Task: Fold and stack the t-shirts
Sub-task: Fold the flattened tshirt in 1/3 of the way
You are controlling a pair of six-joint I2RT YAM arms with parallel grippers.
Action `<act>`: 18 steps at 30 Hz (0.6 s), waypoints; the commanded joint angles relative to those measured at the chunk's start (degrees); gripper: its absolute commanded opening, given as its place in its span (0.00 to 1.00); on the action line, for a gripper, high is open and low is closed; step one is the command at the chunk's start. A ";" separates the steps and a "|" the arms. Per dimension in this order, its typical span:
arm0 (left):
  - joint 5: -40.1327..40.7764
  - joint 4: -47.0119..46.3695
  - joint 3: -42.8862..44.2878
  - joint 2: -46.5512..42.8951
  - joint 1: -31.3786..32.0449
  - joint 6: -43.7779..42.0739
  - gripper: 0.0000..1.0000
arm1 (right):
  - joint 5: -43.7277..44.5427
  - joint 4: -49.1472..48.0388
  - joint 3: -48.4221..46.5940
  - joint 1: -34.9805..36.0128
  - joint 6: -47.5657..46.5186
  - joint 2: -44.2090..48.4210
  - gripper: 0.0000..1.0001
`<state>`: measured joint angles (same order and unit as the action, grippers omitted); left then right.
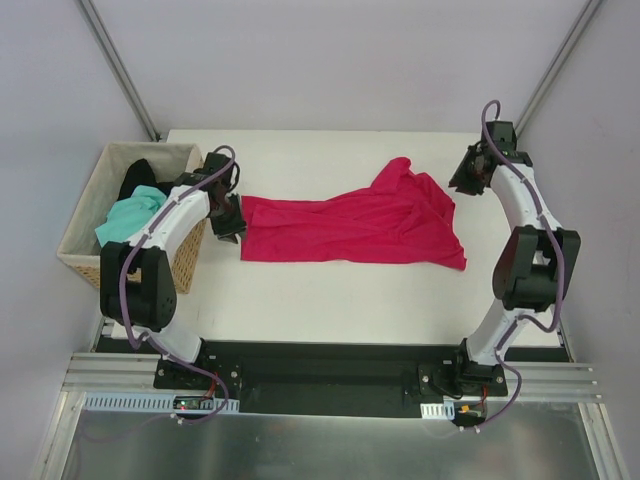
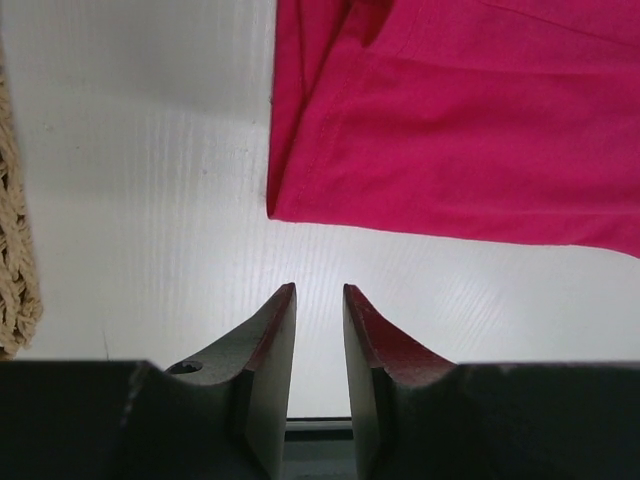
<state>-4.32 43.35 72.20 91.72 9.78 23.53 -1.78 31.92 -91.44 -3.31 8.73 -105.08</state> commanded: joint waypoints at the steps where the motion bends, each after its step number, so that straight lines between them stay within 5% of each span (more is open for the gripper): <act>1: -1.40 -2.83 -1.10 3.19 0.33 -1.29 0.24 | 1.43 -1.86 8.54 -0.29 1.29 6.28 0.26; 18: -1.66 -5.82 3.73 14.80 0.33 -3.05 0.23 | 4.86 -0.63 23.06 -0.29 1.99 18.68 0.25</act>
<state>-5.85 38.00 73.14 105.54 9.78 21.58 1.23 30.79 -68.95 -3.31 9.96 -89.91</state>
